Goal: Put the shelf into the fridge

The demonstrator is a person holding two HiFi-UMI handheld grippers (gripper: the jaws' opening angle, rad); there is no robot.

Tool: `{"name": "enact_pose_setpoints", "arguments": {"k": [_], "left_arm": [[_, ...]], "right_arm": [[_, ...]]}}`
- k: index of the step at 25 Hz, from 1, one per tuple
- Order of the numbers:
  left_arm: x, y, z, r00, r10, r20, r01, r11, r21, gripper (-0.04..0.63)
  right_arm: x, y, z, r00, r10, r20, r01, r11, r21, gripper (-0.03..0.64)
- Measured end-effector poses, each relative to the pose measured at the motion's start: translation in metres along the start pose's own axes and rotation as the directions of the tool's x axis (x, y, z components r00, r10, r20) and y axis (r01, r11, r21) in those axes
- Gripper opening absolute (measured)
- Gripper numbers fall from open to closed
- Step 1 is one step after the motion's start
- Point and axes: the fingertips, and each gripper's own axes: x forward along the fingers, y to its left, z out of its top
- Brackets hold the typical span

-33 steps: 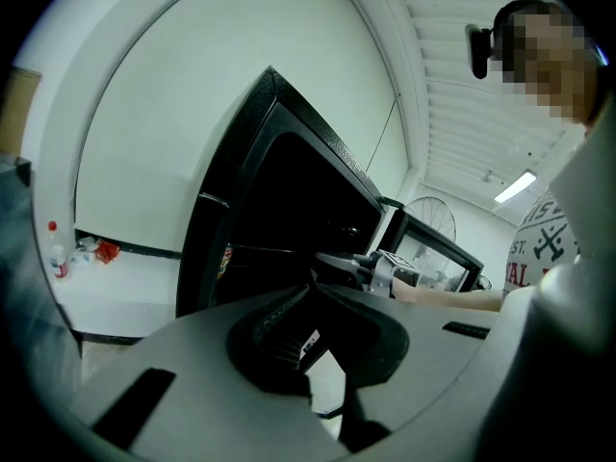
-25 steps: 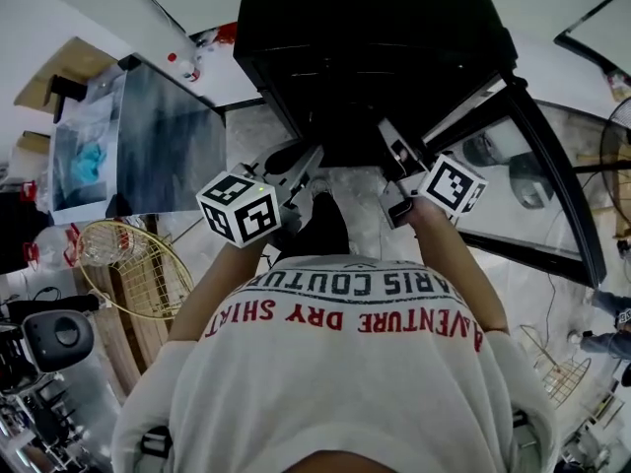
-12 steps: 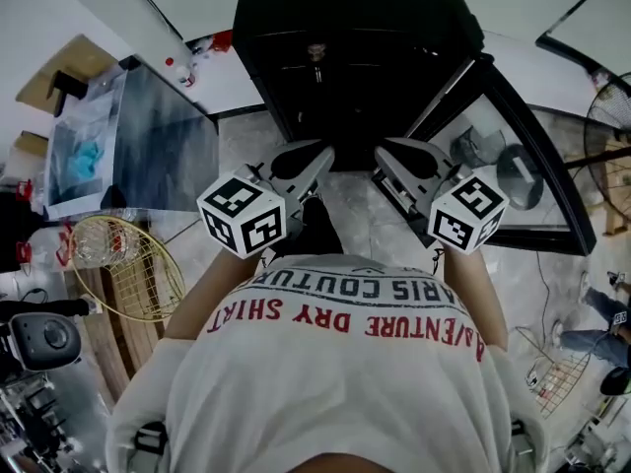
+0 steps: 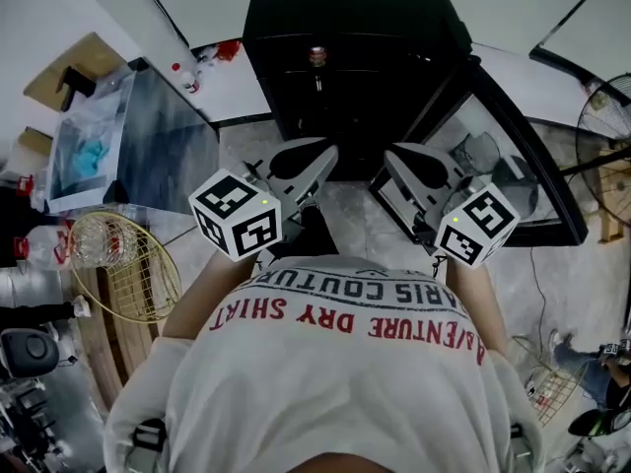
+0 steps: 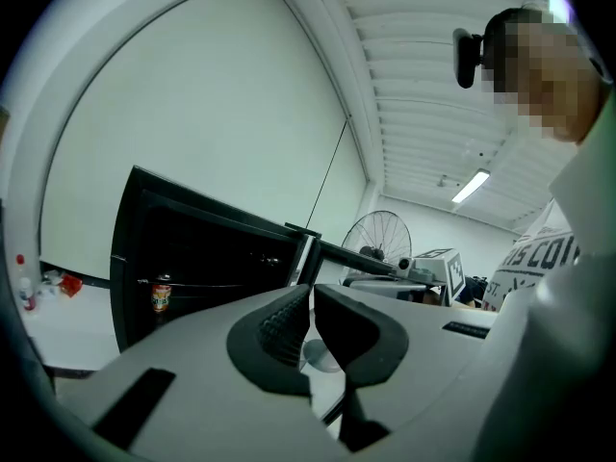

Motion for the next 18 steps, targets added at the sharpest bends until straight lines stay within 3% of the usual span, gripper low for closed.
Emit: {"name": "enact_pose_setpoints", "arguments": {"k": [18], "left_arm": [[0.004, 0.012, -0.011, 0.999, 0.038, 0.000, -0.038, 0.999, -0.010, 0.038]], "right_arm": [[0.010, -0.010, -0.015, 0.999, -0.040, 0.000, 0.040, 0.997, 0.072, 0.021]]}}
